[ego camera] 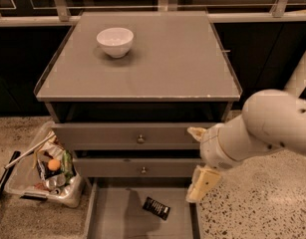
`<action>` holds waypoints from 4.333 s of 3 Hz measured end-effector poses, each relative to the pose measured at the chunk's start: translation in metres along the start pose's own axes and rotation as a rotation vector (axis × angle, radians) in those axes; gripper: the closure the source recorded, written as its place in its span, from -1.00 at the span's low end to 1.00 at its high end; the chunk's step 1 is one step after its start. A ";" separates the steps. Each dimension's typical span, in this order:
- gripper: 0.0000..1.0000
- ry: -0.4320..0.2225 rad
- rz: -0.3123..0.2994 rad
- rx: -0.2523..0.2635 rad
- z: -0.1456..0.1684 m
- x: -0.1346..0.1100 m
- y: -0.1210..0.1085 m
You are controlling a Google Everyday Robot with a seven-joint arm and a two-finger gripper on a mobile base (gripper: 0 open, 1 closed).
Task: Pick rxbar chocolate from bottom drawer and place on counter
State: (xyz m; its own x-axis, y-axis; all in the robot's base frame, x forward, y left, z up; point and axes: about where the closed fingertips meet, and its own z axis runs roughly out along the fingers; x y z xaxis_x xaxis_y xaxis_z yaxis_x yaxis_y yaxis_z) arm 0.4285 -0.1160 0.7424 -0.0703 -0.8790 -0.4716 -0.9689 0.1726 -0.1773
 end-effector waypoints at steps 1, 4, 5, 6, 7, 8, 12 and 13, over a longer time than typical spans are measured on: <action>-1.00 -0.051 -0.004 0.036 0.048 0.013 -0.009; -1.00 -0.109 0.043 0.090 0.135 0.070 -0.019; -1.00 -0.118 0.049 0.071 0.149 0.070 -0.015; -1.00 -0.170 0.064 0.056 0.183 0.073 -0.010; -1.00 -0.200 0.100 0.027 0.233 0.091 -0.003; -1.00 -0.218 0.135 0.015 0.276 0.111 0.003; -1.00 -0.239 0.225 0.012 0.398 0.185 0.021; -1.00 -0.249 0.234 0.010 0.426 0.196 0.029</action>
Offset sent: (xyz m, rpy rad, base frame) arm 0.0514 -0.0039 -0.1442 0.1274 -0.1270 -0.0314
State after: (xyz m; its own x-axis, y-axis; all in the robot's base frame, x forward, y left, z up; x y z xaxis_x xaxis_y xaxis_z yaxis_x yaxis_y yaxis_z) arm 0.4877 -0.0936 0.2770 -0.2289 -0.6798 -0.6968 -0.9310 0.3620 -0.0474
